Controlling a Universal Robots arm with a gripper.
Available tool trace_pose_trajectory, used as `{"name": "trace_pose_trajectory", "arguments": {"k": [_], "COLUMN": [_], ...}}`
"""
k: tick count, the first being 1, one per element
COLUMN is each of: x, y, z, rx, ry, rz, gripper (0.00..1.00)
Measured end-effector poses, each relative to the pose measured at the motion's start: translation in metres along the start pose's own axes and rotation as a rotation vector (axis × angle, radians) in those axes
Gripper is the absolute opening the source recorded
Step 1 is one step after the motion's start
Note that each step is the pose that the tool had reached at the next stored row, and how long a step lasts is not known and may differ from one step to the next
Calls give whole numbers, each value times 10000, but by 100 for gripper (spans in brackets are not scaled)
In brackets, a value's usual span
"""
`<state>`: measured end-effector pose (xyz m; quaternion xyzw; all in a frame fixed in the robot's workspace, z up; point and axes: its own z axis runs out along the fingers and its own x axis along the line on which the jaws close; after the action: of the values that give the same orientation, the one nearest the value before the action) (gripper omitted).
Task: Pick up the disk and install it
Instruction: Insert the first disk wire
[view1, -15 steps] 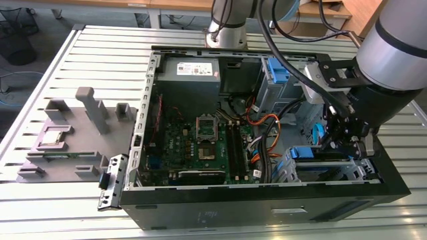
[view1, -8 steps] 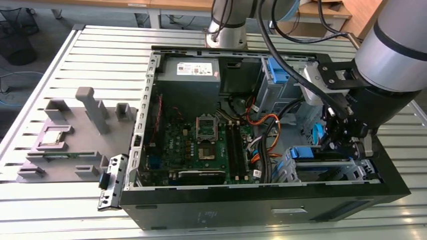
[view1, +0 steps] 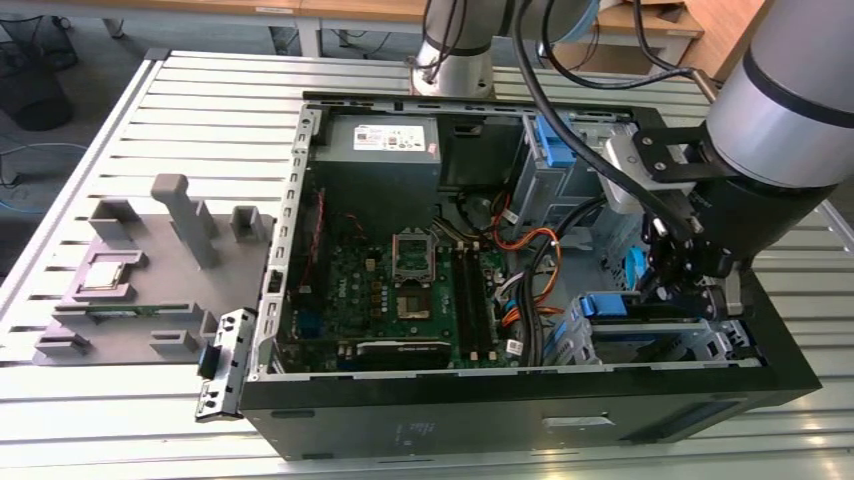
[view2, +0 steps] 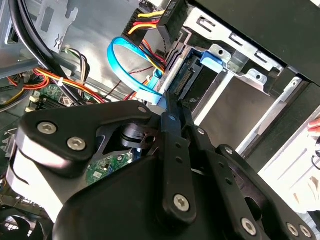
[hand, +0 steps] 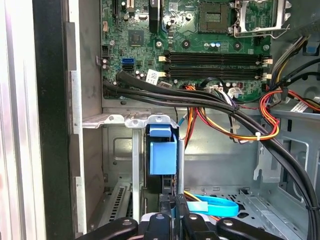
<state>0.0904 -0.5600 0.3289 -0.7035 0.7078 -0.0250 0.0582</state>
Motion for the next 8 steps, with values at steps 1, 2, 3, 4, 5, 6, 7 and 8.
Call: {"name": "trace_pose_trajectory", "arguments": {"k": [1,2,3,4,5,6,7,8], "x": [0,0,0,0,0,0,0,0], "y": [0,0,1,1,1,1,1,1], "z": [2,4,6,6,6,6,6,6], "rx": [0,1,1,1,1,1,1,1], "ry": [-3,-7,-10,-9,-10,-10,-10,-9], "rz": [0,1,1,1,1,1,1,1], "gripper": [16,16,16,16,16,16,16,16]}}
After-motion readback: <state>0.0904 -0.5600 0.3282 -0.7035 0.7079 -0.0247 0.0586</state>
